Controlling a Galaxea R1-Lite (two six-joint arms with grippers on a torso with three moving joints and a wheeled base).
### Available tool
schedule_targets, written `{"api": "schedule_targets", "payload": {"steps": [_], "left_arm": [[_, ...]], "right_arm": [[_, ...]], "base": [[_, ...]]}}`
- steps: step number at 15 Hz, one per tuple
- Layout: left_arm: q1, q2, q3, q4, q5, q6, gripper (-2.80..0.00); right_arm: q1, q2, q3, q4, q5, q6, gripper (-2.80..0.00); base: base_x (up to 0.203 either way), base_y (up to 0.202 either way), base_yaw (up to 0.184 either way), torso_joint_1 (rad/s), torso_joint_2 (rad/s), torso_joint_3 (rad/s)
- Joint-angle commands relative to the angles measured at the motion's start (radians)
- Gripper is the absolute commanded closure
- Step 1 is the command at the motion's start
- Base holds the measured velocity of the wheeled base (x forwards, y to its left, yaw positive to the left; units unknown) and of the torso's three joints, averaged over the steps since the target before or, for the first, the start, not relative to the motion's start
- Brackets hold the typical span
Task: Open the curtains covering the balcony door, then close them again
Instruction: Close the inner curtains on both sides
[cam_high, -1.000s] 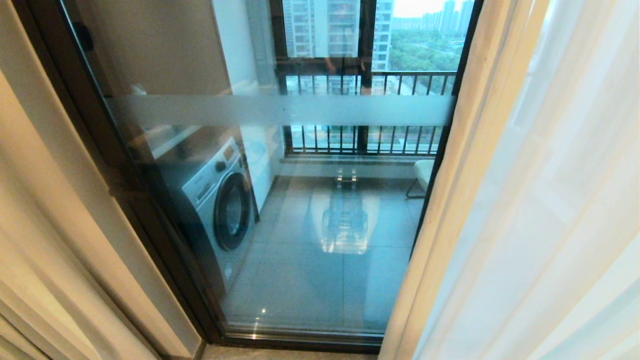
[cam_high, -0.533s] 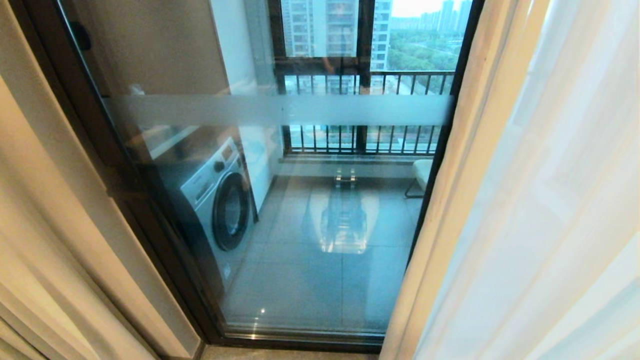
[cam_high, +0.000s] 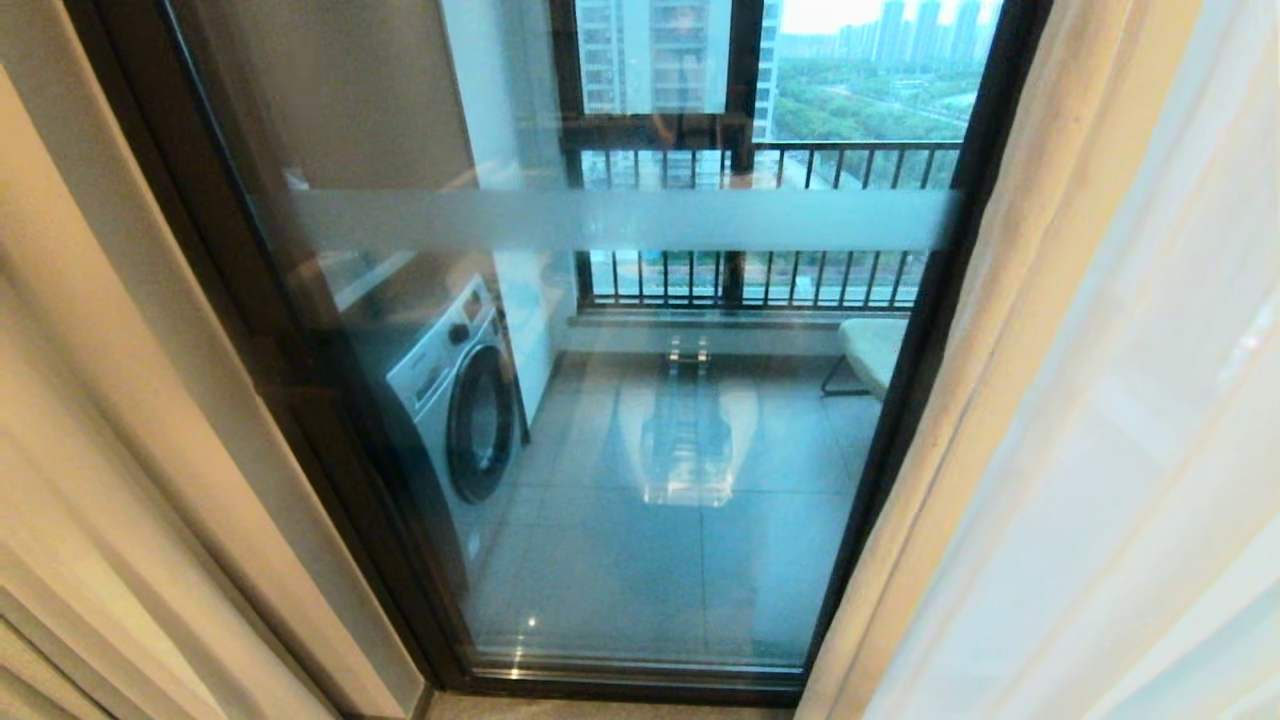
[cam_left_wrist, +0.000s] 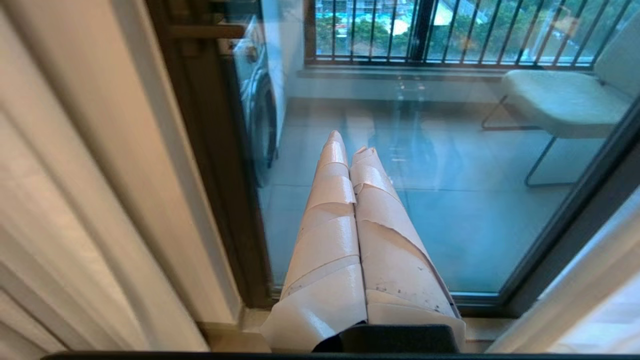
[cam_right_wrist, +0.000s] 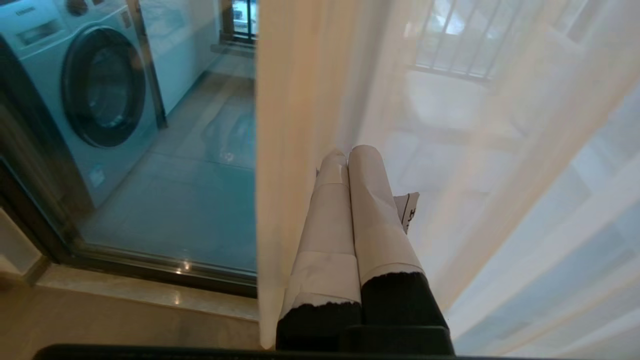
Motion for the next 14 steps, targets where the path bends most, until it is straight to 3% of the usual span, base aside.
{"api": "schedule_targets", "payload": {"steps": [1, 14], "left_arm": [[0.000, 0.000, 0.000, -0.002, 0.000, -0.001, 0.00], [0.000, 0.000, 0.000, 0.000, 0.000, 0.001, 0.00]], "right_arm": [[0.000, 0.001, 0.000, 0.000, 0.000, -0.001, 0.00], [0.000, 0.001, 0.000, 0.000, 0.000, -0.001, 0.00]], "base": [[0.000, 0.190, 0.003, 0.001, 0.00, 0.000], [0.000, 0.191, 0.001, 0.002, 0.00, 0.003]]}}
